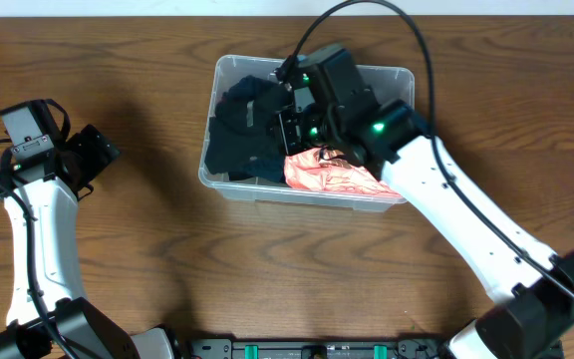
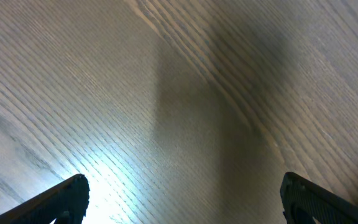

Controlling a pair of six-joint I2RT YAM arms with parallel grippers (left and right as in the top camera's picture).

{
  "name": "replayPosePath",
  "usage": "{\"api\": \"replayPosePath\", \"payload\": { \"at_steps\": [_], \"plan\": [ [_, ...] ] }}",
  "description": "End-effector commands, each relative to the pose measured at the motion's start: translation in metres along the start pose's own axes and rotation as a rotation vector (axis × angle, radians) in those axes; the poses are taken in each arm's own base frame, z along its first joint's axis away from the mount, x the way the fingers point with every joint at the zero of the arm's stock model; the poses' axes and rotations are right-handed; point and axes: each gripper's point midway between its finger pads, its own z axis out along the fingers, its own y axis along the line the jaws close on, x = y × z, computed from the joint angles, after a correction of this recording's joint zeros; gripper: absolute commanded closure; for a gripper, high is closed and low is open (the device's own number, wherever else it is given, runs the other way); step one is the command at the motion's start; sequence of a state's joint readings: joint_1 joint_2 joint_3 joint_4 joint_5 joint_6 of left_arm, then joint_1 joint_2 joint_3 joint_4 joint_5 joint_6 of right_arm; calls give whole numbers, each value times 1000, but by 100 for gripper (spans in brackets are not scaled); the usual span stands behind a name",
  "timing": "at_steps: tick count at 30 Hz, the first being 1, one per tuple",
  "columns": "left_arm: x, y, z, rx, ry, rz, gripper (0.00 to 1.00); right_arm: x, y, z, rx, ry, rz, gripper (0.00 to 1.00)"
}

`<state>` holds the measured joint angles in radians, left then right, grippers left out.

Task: Pack container
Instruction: 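Carry the black garment with the right gripper into the bin's left side, then press the black garment flat in the bin and open the right gripper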

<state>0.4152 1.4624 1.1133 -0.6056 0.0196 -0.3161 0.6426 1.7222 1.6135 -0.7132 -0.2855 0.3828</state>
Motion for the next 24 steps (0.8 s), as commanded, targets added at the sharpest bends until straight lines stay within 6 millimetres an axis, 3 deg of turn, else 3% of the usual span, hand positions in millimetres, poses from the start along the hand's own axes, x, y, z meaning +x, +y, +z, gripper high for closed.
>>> {"api": "replayPosePath", "payload": {
  "at_steps": [1, 5, 10, 14, 17, 21, 24],
  "plan": [
    [-6, 0, -4, -1, -15, 5, 2, 5, 2, 15, -2, 21, -4, 99],
    [-6, 0, -4, -1, -15, 5, 2, 11, 2, 20, 0, 41, -28, 98],
    [-6, 0, -4, -1, -15, 5, 2, 19, 3, 9, 10, 71, -40, 65],
    [-6, 0, -4, -1, -15, 5, 2, 26, 1, -16, 51, 82, -55, 46],
    [-6, 0, -4, -1, -15, 5, 2, 26, -1, -40, 95, 56, -102, 39],
    [-6, 0, -4, -1, -15, 5, 2, 13, -10, -59, 180, -16, -161, 37],
    [-6, 0, -4, -1, -15, 5, 2, 7, -16, -52, 210, -33, -191, 53]
  ]
}}
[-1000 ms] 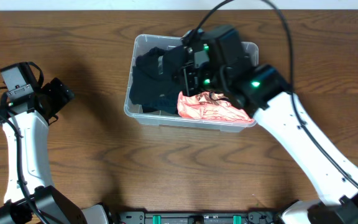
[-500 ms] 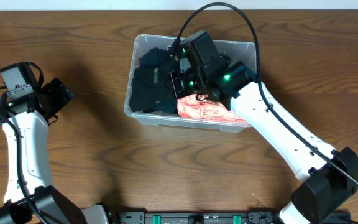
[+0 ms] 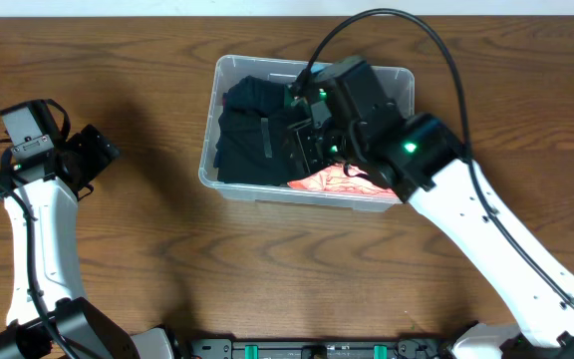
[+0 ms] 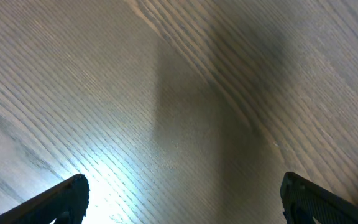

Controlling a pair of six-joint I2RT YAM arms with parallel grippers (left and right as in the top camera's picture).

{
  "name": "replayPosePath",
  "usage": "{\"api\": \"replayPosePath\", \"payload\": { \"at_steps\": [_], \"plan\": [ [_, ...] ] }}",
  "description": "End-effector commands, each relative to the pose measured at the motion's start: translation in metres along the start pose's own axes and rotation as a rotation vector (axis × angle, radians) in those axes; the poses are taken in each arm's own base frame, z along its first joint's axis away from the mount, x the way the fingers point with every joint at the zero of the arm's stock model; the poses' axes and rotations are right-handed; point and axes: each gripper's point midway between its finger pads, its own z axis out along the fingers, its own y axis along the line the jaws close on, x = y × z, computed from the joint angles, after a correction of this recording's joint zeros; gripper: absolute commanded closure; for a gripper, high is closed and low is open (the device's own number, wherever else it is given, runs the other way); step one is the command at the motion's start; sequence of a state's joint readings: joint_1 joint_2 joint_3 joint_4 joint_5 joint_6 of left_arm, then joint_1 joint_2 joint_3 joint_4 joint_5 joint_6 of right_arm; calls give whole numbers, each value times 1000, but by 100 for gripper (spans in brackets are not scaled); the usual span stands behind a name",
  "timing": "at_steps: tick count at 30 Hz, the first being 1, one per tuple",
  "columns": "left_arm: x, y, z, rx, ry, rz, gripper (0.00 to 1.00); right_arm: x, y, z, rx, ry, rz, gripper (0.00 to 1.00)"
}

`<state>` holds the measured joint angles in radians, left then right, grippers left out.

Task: Pack container
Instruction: 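Press the black garment flat in the bin and open the right gripper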

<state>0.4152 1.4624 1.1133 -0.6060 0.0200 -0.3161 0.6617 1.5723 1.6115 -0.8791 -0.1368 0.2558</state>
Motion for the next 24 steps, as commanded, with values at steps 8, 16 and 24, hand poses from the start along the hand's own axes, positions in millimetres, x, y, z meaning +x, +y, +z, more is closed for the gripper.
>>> {"api": "replayPosePath", "payload": {
  "at_steps": [8, 16, 24],
  "plan": [
    [-6, 0, -4, -1, -15, 5, 2, 23, -27, 80, 112, 136, -45, 96],
    [-6, 0, -4, -1, -15, 5, 2, 85, -48, 157, 139, 369, -21, 99],
    [-6, 0, -4, -1, -15, 5, 2, 79, -42, 155, 110, 358, -31, 99]
  ]
}}
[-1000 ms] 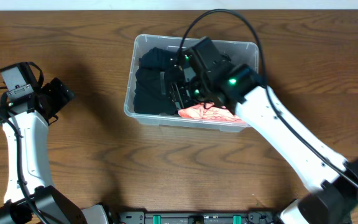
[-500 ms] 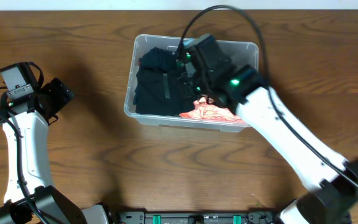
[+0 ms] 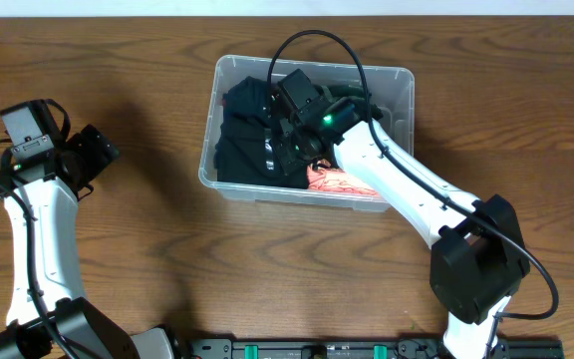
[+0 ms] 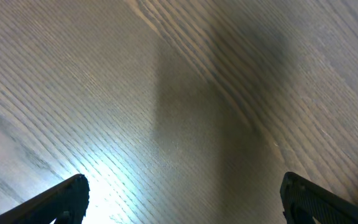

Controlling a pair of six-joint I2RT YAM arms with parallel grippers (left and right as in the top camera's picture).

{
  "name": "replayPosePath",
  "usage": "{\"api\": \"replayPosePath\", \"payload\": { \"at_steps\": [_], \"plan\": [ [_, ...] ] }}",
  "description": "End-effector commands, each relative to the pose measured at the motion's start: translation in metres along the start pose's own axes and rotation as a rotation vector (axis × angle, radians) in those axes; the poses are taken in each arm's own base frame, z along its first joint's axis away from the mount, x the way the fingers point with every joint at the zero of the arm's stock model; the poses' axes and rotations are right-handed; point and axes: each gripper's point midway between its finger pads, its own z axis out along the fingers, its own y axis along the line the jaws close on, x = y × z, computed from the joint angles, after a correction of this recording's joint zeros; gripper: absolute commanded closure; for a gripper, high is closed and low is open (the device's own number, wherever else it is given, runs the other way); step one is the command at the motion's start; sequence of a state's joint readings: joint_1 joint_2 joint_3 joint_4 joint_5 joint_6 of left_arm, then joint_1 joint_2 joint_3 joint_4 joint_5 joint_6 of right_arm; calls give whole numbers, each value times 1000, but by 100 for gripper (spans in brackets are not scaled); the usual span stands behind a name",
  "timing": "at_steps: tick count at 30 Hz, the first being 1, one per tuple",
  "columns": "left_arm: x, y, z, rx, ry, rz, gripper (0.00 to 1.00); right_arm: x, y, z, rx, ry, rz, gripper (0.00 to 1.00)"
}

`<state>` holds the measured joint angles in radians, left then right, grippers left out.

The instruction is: Pack container

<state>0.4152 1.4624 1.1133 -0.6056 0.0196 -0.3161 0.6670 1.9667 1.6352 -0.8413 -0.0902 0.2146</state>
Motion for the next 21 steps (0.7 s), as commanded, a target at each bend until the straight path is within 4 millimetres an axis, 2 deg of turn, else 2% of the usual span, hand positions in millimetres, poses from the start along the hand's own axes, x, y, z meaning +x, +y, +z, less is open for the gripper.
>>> {"api": "replayPosePath", "payload": {
  "at_steps": [1, 3, 4, 5, 6, 7, 10, 12, 17, 21],
  "plan": [
    [-6, 0, -4, -1, -15, 5, 2, 6, 3, 8, -9, 27, -32, 99],
    [-6, 0, -4, -1, -15, 5, 2, -5, 3, -13, -15, -20, -33, 97],
    [-6, 0, -4, -1, -15, 5, 2, -11, 2, -27, -17, -49, -29, 89],
    [-6, 0, -4, -1, -15, 5, 2, -18, 0, -42, -19, -83, -29, 80],
    [-6, 0, -4, -1, -15, 5, 2, -24, -1, -58, -21, -119, -27, 61],
    [-6, 0, -4, -1, -15, 5, 2, -30, -3, -74, -23, -156, -25, 50],
    [-6, 0, -4, -1, -15, 5, 2, -43, -17, -117, -18, -259, -2, 28],
    [-6, 0, -4, -1, -15, 5, 2, -46, -31, -136, 16, -303, 22, 1],
    [-6, 0, -4, -1, -15, 5, 2, -37, -78, -180, 125, -357, 113, 1],
    [-6, 0, -4, -1, -15, 5, 2, -11, -108, -224, 158, -382, 270, 1]
  ]
}}
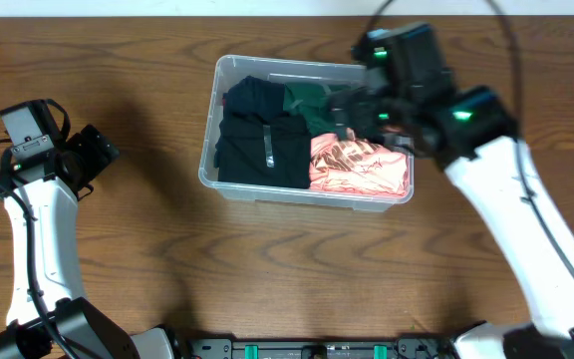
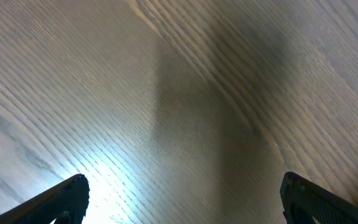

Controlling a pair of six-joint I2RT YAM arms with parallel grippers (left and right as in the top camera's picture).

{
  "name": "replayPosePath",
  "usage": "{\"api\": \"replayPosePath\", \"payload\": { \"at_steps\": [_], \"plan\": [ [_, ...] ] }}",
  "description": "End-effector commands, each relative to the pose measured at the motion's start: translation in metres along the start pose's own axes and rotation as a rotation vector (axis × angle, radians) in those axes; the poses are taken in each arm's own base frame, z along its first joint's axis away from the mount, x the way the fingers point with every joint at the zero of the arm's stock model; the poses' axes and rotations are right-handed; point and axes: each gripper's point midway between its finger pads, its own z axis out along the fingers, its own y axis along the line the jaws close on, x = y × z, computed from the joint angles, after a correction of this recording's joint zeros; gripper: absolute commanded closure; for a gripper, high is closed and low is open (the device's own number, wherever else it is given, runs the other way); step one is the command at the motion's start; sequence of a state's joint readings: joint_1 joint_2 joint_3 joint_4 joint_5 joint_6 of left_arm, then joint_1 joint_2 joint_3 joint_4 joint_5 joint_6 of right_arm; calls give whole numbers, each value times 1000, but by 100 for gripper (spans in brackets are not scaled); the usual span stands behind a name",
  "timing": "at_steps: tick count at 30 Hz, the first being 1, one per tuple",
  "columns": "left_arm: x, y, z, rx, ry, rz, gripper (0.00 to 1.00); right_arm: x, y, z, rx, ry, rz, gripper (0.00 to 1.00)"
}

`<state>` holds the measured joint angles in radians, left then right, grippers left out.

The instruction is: Pack container

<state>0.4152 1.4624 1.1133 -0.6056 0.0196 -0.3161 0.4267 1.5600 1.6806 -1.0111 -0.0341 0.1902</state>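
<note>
A clear plastic container (image 1: 207,172) stands at the table's far middle. A black garment (image 1: 257,140) fills its left half, a green garment (image 1: 305,98) lies at the back, and a pink garment (image 1: 359,165) fills the right front. My right gripper (image 1: 345,108) hangs blurred over the container's back right, above the green and pink cloth; its jaws cannot be made out. My left gripper (image 1: 98,150) is far to the left, open over bare wood. In the left wrist view the left gripper (image 2: 182,196) holds nothing, its fingertips (image 2: 70,193) wide apart.
The wooden table (image 1: 267,269) stretches around the container. A black rail (image 1: 307,349) runs along the near edge. The right arm's cable (image 1: 496,10) loops at the far edge, above the container's right side.
My right gripper was down on the black garment at the container's left middle. Now it is higher and over the back right, and the arm has swung right. The left arm is unchanged.
The right gripper was at the container's middle, with the black cloth bunched and the pink garment beside it. Then the black cloth lay flatter. After that the gripper was on the black garment farther left. Now it is off the cloth and the garments lie side by side.
</note>
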Motion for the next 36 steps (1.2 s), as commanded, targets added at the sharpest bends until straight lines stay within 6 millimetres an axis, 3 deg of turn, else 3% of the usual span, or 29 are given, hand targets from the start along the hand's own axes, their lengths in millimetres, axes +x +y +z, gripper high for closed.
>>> {"api": "replayPosePath", "payload": {
  "at_steps": [1, 5, 9, 15, 19, 25, 28, 30, 36],
  "plan": [
    [-6, 0, -4, -1, -15, 5, 2, -3, -33, -44, 67, -63, 126, 1],
    [-6, 0, -4, -1, -15, 5, 2, 11, -53, -85, 103, -91, 170, 1],
    [-6, 0, -4, -1, -15, 5, 2, 34, -50, -113, 89, -68, 180, 1],
    [-6, 0, -4, -1, -15, 5, 2, 56, -70, -157, 204, -117, 165, 1],
    [-6, 0, -4, -1, -15, 5, 2, 65, -63, -193, 189, -199, -19, 1],
    [-6, 0, -4, -1, -15, 5, 2, 85, -69, -239, 246, -345, -22, 1],
    [-6, 0, -4, -1, -15, 5, 2, 87, -80, -242, 288, -452, 13, 1],
    [-6, 0, -4, -1, -15, 5, 2, 88, -89, -234, 323, -520, 3, 1],
    [-6, 0, -4, -1, -15, 5, 2, 95, -96, -178, 282, -702, -69, 1]
  ]
}}
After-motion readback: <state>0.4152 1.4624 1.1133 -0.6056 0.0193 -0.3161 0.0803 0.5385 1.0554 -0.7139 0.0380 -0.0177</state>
